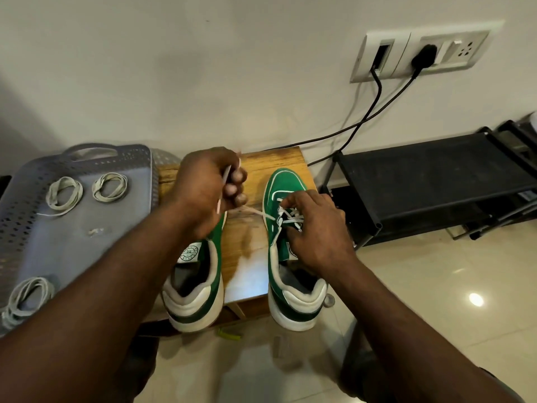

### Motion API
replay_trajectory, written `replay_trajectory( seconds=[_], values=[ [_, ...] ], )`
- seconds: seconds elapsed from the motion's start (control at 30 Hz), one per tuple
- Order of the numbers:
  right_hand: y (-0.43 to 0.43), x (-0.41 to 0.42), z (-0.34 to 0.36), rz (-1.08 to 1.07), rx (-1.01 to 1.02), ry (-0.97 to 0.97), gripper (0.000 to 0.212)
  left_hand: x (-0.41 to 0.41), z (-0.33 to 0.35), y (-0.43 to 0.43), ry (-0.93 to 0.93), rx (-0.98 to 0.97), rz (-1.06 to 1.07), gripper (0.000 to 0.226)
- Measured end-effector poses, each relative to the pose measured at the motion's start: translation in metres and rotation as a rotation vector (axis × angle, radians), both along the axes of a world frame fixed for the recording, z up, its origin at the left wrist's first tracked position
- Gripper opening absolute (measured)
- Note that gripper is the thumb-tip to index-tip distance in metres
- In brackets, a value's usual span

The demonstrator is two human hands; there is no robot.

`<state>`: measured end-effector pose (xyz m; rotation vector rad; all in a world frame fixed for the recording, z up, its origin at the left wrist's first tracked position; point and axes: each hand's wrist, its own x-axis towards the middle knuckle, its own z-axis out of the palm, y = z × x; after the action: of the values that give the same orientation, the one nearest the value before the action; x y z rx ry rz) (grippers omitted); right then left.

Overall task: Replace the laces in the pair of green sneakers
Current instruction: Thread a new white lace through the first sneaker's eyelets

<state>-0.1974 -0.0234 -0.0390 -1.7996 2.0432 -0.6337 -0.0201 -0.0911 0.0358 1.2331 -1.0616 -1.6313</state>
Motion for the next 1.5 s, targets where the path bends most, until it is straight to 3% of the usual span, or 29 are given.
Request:
replay_trajectory(
  seconds=[0.1, 0.17, 0.23, 0.27, 0.33, 0.5, 0.57, 0.6, 0.67, 0.73, 0.8, 0.87, 0.93, 1.1, 1.17, 1.23, 1.33, 1.4, 1.5],
  values=[
    [0.000, 0.000, -0.001, -0.003, 0.003, -0.026, 0.046, -0.002, -0.018, 0.003, -0.895, -0.333, -0.216, 0.019],
    [0.000, 0.001, -0.001, -0.008, 0.004, -0.038, 0.046, -0.009, -0.028, 0.011, -1.164, -0.368, -0.495, 0.025],
    [0.000, 0.001, -0.001, -0.011, 0.007, -0.039, 0.046, -0.018, -0.032, 0.014, -1.284, -0.354, -0.630, 0.030],
    [0.000, 0.001, -0.001, -0.012, 0.006, -0.038, 0.047, -0.019, -0.030, 0.014, -1.279, -0.362, -0.627, 0.030],
    [0.000, 0.000, -0.001, -0.014, 0.002, -0.036, 0.047, -0.017, -0.023, 0.012, -1.090, -0.350, -0.516, 0.030],
    [0.000, -0.002, -0.002, -0.012, 0.002, -0.036, 0.047, 0.001, 0.003, 0.001, -0.007, -0.157, -0.146, 0.033],
    [-0.001, -0.002, -0.002, -0.003, 0.000, -0.030, 0.046, 0.010, 0.009, -0.005, 0.123, -0.111, -0.067, 0.034],
    [-0.001, -0.001, -0.003, -0.002, -0.001, -0.031, 0.045, 0.013, 0.010, -0.006, 0.001, -0.151, -0.032, 0.035],
    [-0.001, -0.001, -0.003, -0.007, 0.000, -0.043, 0.045, 0.014, 0.004, -0.007, -0.546, -0.312, -0.064, 0.029],
    [-0.001, -0.002, -0.003, -0.012, 0.006, -0.053, 0.045, 0.011, -0.007, -0.001, -0.997, -0.378, -0.284, 0.028],
    [-0.001, -0.002, -0.003, -0.011, 0.005, -0.054, 0.046, 0.004, -0.018, 0.006, -1.187, -0.385, -0.554, 0.029],
    [-0.001, -0.001, -0.004, -0.011, 0.002, -0.052, 0.046, -0.003, -0.024, 0.010, -1.237, -0.408, -0.688, 0.022],
    [-0.001, -0.001, -0.004, -0.012, 0.000, -0.057, 0.045, -0.005, -0.019, 0.010, -1.127, -0.381, -0.659, 0.021],
    [0.000, -0.005, -0.005, -0.006, 0.001, -0.066, 0.045, 0.005, 0.009, 0.006, -0.376, -0.154, -0.334, 0.029],
    [-0.001, -0.005, -0.006, 0.006, -0.003, -0.067, 0.044, 0.006, 0.009, 0.006, -0.291, -0.080, -0.275, 0.037],
    [-0.001, -0.005, -0.007, 0.021, -0.009, -0.079, 0.044, 0.004, 0.001, 0.006, -0.464, -0.112, -0.200, 0.038],
    [-0.002, -0.008, -0.010, 0.064, -0.024, -0.135, 0.043, 0.002, -0.014, 0.002, -1.015, -0.336, -0.253, 0.024],
    [-0.002, -0.015, -0.008, 0.046, -0.035, -0.306, 0.036, 0.000, -0.017, 0.005, -1.165, -0.371, -0.260, 0.013],
    [-0.001, -0.034, 0.001, -0.096, -0.020, -0.609, 0.017, -0.001, -0.018, 0.009, -1.326, -0.542, -0.259, 0.036]
  ],
)
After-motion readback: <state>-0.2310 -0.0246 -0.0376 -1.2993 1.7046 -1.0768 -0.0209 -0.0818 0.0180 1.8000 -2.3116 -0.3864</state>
